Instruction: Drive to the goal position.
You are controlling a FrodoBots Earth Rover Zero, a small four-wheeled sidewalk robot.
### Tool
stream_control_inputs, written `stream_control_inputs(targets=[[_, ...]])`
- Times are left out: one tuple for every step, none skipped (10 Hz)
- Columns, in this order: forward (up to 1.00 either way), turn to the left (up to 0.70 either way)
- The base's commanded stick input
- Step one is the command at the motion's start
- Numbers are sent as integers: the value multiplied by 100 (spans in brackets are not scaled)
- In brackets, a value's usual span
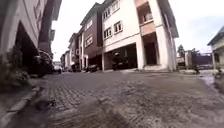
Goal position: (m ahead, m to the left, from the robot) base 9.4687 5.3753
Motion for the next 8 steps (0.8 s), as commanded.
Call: stream_control_inputs(targets=[[69,35],[69,35],[69,35],[69,35],[69,23],[69,3],[69,3],[69,3]])
